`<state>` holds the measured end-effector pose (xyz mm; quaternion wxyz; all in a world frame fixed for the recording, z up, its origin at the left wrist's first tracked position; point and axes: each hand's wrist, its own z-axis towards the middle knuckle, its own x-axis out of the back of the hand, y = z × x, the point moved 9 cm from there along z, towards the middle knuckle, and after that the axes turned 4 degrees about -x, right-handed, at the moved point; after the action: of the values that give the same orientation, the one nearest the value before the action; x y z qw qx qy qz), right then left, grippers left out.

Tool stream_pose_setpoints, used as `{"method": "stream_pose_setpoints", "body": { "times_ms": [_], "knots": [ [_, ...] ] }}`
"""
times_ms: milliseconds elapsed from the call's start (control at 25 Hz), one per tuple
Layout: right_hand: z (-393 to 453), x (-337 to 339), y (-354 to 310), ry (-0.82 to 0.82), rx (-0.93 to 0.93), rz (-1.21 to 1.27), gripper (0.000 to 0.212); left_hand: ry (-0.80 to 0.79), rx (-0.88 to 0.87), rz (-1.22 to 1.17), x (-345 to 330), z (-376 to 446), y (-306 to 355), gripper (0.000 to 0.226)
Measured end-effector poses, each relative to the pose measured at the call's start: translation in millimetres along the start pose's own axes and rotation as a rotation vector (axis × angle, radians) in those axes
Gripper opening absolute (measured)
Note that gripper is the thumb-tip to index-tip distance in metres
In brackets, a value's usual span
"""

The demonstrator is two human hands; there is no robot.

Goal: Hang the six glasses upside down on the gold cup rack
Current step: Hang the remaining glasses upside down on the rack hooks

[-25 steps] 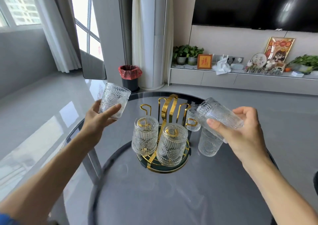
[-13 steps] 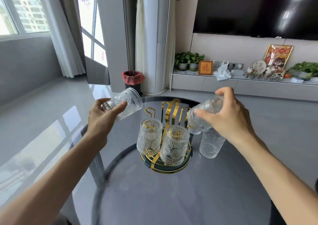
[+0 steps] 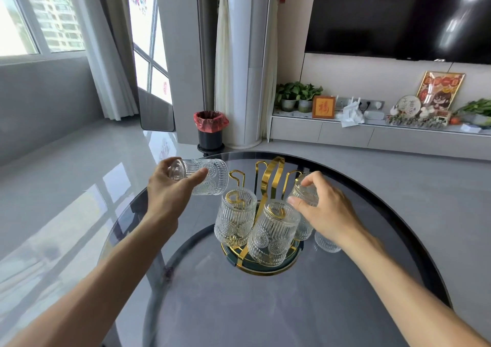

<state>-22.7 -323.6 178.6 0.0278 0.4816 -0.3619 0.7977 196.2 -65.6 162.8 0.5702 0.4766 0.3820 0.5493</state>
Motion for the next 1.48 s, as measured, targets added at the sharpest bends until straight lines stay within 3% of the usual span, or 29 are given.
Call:
{"method": "stream_pose_setpoints", "body": {
  "times_ms": [120,240,480,640,760,920,1000,1040,1120,1200,1320,1480],
  "knots": [
    [-2,-5,0,-0.022,0.034,0.040,0.016,-0.056,-0.008,-0.006,-15,-1,5,0.072],
    [0,-2,-1,0.003,0.079,0.086,0.018,-0.126,-0.086,0.046,-32,2,25,0.075],
    [-2,0,2,0.016,0.108,0.127,0.024,-0.472,-0.357,0.605,-107,3,63,0.076],
    [-5,-1,9,-0.007,0.088,0.133,0.027,-0.777,-0.160,0.596,-129,-9,40,0.052],
    [-9,2,18,-0.006,0.086,0.193,0.031,-0.711,-0.312,0.582,-130,-19,58,0.048],
    [-19,18,65,0.230,-0.132,0.322,0.029,-0.608,-0.495,0.528,-148,-50,97,0.055],
    [-27,18,90,0.272,-0.250,0.365,0.028,-0.571,-0.575,0.647,-164,-60,105,0.034],
    [-29,19,97,0.278,-0.262,0.372,0.028,-0.548,-0.565,0.670,-168,-58,105,0.024],
    [-31,23,103,0.291,-0.250,0.349,0.026,-0.518,-0.503,0.659,-169,-50,97,0.027],
    [-29,26,107,0.297,-0.246,0.326,0.024,-0.535,-0.507,0.601,-168,-50,91,0.032],
    [-27,25,111,0.294,-0.257,0.322,0.023,-0.584,-0.652,0.486,-163,-61,98,0.016],
    [-26,19,107,0.291,-0.239,0.315,0.021,-0.767,-0.687,0.522,-167,-53,96,0.026]
  ]
}}
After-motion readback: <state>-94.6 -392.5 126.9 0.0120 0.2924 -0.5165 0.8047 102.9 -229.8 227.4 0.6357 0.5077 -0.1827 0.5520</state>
